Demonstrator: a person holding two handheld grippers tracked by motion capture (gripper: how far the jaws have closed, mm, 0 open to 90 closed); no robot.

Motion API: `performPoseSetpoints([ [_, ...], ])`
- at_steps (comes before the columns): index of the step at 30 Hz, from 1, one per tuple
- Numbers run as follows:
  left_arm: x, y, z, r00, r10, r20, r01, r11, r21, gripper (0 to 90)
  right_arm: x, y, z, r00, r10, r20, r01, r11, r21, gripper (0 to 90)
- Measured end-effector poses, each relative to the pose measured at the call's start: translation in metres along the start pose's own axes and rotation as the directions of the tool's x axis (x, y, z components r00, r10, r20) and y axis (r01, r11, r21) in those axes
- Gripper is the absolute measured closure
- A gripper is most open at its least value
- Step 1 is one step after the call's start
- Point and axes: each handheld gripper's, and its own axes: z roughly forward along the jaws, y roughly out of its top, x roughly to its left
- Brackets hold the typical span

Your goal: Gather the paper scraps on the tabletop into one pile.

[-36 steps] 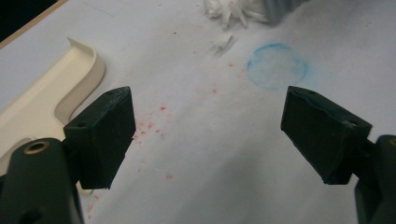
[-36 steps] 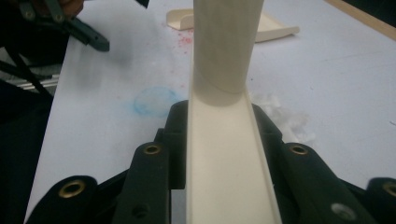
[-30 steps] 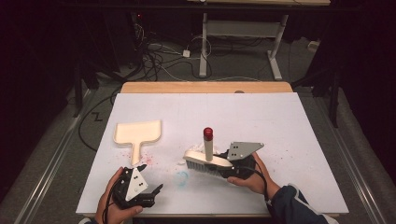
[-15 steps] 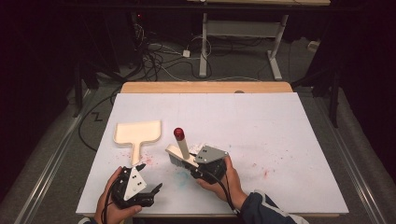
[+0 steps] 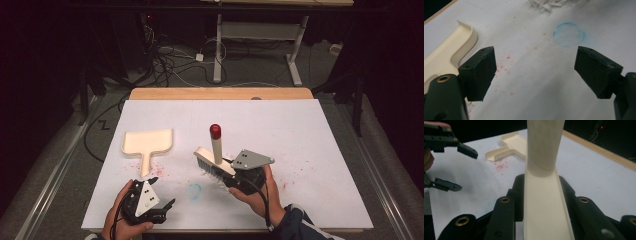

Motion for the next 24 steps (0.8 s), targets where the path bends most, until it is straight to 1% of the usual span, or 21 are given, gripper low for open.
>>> performPoseSetpoints([
  [1,0.0,0.0,0.0,1.0,0.001,-0.001,-0.001,1.0,0.001,17.0,-0.002,0.001,-0.004,1.0,0.003,0.0,-0.003,1.0,-0.015,67.5],
  [5,0.0,0.0,0.0,1.0,0.005,0.0,-0.005,1.0,0.003,17.1,-0.013,0.005,-0.021,0.9999,0.015,-0.009,-0.015,0.999,-0.041,67.5],
  [10,-0.001,-0.001,0.001,1.0,0.005,0.0,-0.005,1.0,0.004,17.1,-0.031,0.005,-0.048,0.9998,0.019,-0.002,-0.019,0.998,-0.06,67.5],
  [11,-0.001,-0.001,0.001,1.0,0.006,0.0,-0.006,1.0,0.005,17.0,-0.034,0.004,-0.054,0.9998,0.012,-0.013,-0.013,0.998,-0.056,67.5],
  [14,-0.002,0.0,0.001,0.9999,0.01,0.0,-0.01,0.9999,0.008,17.0,-0.039,-0.004,-0.071,0.9996,-0.014,-0.026,0.013,0.999,-0.036,67.5],
  [18,-0.002,0.0,0.002,0.9999,0.015,0.003,-0.015,0.9998,0.014,17.1,-0.04,-0.024,-0.088,0.996,-0.027,-0.085,0.029,0.999,0.023,67.6],
  [21,-0.004,0.001,0.003,0.9997,0.024,0.008,-0.024,0.9995,0.023,17.1,-0.037,-0.042,-0.091,0.9903,-0.025,-0.137,0.037,0.996,0.081,67.6],
  [24,-0.005,0.002,0.004,0.9996,0.028,0.011,-0.028,0.9993,0.024,17.0,-0.033,-0.055,-0.084,0.9827,-0.02,-0.184,0.043,0.991,0.123,67.6],
])
